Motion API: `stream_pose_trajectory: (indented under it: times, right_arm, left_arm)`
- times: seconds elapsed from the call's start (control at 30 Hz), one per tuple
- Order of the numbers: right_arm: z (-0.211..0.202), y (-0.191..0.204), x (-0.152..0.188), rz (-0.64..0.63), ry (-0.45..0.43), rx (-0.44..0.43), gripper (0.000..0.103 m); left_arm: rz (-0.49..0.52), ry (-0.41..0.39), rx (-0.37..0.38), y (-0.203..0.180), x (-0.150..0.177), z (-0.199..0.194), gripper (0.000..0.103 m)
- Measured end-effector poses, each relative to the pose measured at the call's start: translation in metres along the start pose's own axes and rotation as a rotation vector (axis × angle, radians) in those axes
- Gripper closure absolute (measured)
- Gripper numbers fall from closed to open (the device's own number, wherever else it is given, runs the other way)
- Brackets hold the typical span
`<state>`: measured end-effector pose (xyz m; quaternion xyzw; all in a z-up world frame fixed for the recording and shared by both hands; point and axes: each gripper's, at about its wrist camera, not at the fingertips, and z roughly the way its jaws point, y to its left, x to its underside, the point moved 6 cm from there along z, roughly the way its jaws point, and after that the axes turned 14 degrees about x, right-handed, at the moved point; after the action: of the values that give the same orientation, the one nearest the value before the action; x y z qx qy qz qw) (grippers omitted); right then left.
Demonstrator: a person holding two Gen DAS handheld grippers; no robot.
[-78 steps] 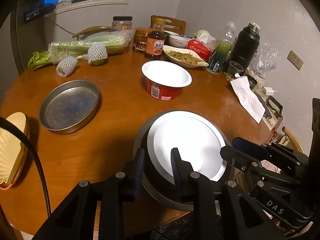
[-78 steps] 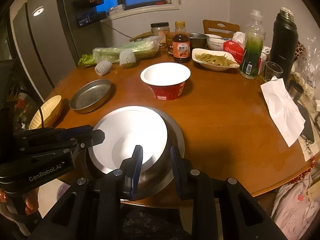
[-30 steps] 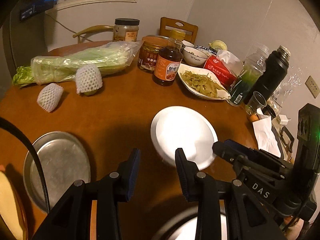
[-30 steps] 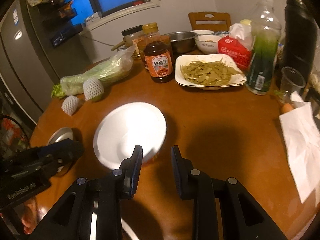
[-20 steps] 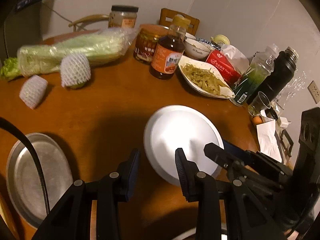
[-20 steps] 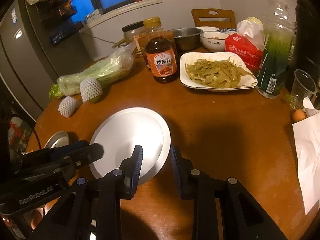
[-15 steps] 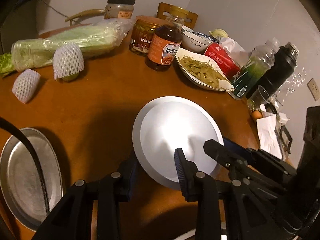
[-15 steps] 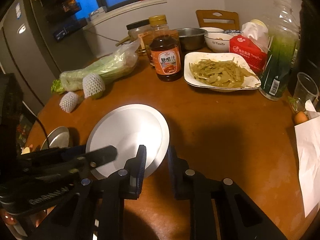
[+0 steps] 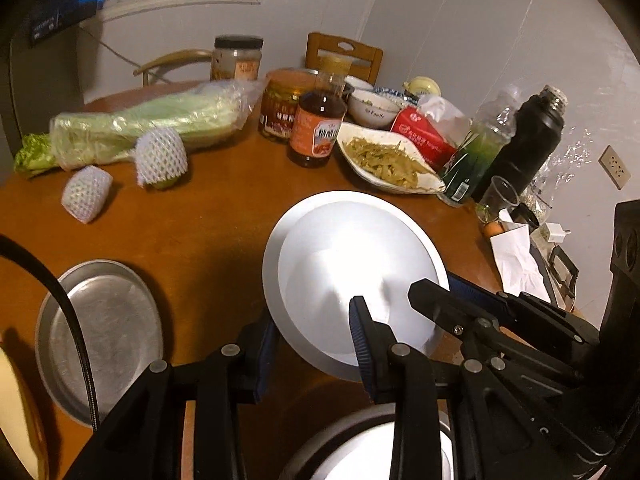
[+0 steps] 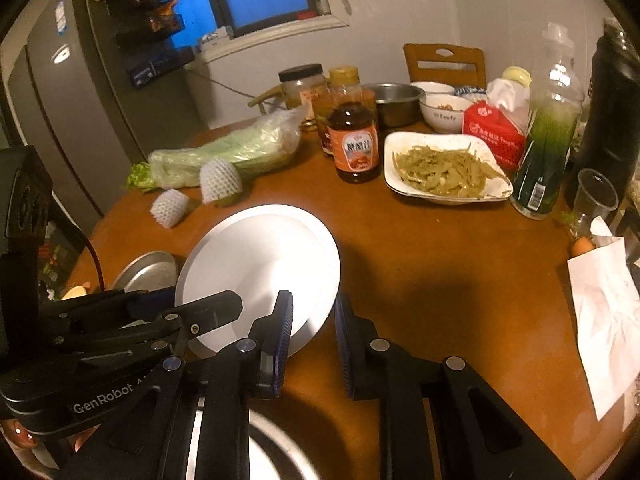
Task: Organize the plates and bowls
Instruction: 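Grasp the second noodle cup's white lid rim with the right gripper and lift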
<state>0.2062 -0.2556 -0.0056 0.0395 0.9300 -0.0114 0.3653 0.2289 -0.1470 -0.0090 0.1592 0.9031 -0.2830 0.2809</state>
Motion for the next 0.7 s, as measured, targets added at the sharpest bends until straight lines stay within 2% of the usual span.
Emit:
stream_pose_trajectory:
  times: [0.7]
  right_arm:
    - [-0.067,0.014,0.024,-0.02,-0.066,-0.01,0.081]
  left_arm:
    - [0.041,-0.06,0.006,-0.028,0.029,-0.058,0.068]
